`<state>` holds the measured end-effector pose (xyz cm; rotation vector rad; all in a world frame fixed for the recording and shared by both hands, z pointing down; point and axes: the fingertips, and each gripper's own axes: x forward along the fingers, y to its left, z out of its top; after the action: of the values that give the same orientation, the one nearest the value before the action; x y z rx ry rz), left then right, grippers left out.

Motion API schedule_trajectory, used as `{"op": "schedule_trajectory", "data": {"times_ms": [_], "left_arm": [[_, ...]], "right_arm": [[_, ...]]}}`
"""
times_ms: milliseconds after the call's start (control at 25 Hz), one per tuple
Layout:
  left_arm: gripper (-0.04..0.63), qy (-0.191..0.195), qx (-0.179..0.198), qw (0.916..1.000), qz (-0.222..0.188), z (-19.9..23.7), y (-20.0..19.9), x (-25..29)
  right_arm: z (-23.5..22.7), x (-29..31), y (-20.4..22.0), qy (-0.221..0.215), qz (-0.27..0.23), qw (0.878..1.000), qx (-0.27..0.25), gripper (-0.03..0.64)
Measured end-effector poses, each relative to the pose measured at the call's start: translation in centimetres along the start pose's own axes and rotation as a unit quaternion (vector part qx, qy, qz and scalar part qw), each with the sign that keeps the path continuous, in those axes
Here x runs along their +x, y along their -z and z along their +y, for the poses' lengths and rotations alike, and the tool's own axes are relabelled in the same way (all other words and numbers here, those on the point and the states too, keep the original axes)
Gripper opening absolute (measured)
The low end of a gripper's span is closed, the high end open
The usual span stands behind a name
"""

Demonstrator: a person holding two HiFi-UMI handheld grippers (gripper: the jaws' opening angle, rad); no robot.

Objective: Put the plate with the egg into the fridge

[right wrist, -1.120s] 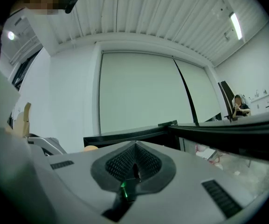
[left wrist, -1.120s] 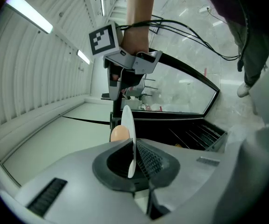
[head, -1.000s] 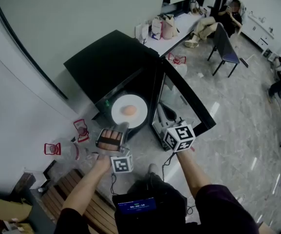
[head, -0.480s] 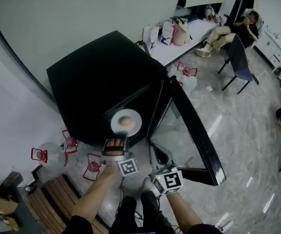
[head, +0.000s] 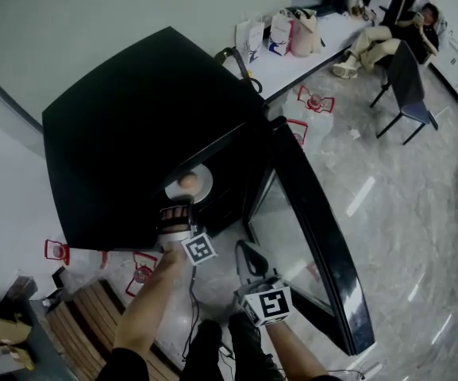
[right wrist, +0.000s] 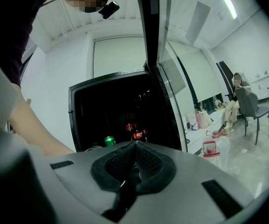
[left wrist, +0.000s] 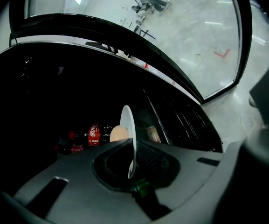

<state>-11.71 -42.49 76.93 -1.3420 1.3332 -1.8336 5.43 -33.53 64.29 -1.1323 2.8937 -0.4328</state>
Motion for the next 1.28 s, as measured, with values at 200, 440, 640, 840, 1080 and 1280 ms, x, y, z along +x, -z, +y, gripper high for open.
{"op": "schedule_trajectory", "data": {"times_ms": [200, 440, 640, 840, 1080, 1280], "left_arm": [[0.020, 0.083, -0.016, 0.9964, -0.001, -2.8, -0.2, 0.3], [0.021, 0.220, -0.074, 0.9725, -0.018, -3.8, -0.6, 0.4], [0.057, 0.328, -0.116, 0.9373, -0.020, -4.1, -0.4, -0.3], [0.129, 0.358, -0.113, 0.9265, -0.013, -3.6, 0.2, -0.7], [0.127, 0.270, -0.144, 0.9508, -0.048, -1.4, -1.0, -2.3], [0.064, 0.204, -0.238, 0.9430, -0.111, 1.0, -2.8, -6.3]], "right_arm": [[-0.6, 1.0, 0.0, -0.006, 0.001, 1.000, 0.003, 0.006], [-1.1, 1.3, 0.2, -0.006, 0.011, 1.000, 0.015, 0.006], [-0.7, 1.6, 0.0, -0.015, 0.011, 1.000, 0.015, 0.006], [-0.7, 1.8, -0.1, -0.014, 0.012, 1.000, 0.017, 0.006], [-0.6, 2.0, 0.2, -0.014, 0.017, 1.000, 0.012, 0.006], [-0.2, 1.9, 0.2, -0.010, 0.018, 1.000, 0.010, 0.006]]}}
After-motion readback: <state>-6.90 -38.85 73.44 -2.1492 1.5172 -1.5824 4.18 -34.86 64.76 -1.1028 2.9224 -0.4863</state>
